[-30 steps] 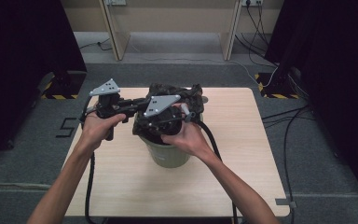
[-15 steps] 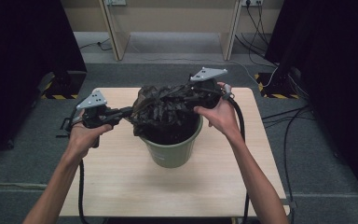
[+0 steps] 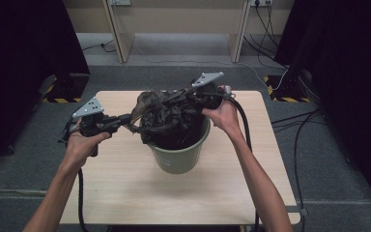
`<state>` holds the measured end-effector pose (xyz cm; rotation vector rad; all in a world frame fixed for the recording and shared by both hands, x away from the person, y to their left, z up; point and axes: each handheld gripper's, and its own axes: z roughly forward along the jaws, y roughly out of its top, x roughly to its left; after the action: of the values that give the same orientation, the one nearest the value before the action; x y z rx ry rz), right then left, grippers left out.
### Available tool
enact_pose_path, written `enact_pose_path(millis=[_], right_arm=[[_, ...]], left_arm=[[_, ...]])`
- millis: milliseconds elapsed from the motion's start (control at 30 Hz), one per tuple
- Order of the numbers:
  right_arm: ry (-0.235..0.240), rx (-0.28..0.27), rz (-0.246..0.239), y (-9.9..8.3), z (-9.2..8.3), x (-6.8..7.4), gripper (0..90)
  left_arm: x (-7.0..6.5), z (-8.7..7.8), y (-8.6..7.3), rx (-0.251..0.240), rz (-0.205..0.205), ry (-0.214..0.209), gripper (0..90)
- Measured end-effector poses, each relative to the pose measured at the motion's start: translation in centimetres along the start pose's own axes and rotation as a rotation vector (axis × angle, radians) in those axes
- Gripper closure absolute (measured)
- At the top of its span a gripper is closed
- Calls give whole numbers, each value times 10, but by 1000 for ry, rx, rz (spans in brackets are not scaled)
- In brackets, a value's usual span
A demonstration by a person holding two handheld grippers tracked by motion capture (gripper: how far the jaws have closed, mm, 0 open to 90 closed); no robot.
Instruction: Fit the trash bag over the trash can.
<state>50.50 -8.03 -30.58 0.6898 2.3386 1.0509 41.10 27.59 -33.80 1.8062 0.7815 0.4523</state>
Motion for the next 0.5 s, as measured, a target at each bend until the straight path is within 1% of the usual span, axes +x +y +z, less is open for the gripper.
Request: enact_pose_path(millis=[100,133,233,300,400,433,467,500], right_arm=[[-12,-18,3,-7,-18,-5,900],[-15,-24,8,-11,-25,-8,900],[-24,-32,36,-29,-45,-21,900],[-30,-24,60,-45,-56,-31,900],[-37,6,92,-71,-64,-43,900],[-30,16,103,-78,-65,-45,900],[-27,28,111,-84,-64,-46,900],[-27,28,111,-84,-64,-46,900]], left_arm=[[3,-3,-3,0,-6,10,882],[6,-6,-7,1,-13,19,882],[9,-9,-13,13,-16,30,884],[11,-9,-18,28,-20,34,885],[13,-7,-29,46,-29,31,885],[13,-6,-32,55,-30,27,885],[13,-5,-35,63,-32,24,885],[13,-5,-35,63,-32,24,885]])
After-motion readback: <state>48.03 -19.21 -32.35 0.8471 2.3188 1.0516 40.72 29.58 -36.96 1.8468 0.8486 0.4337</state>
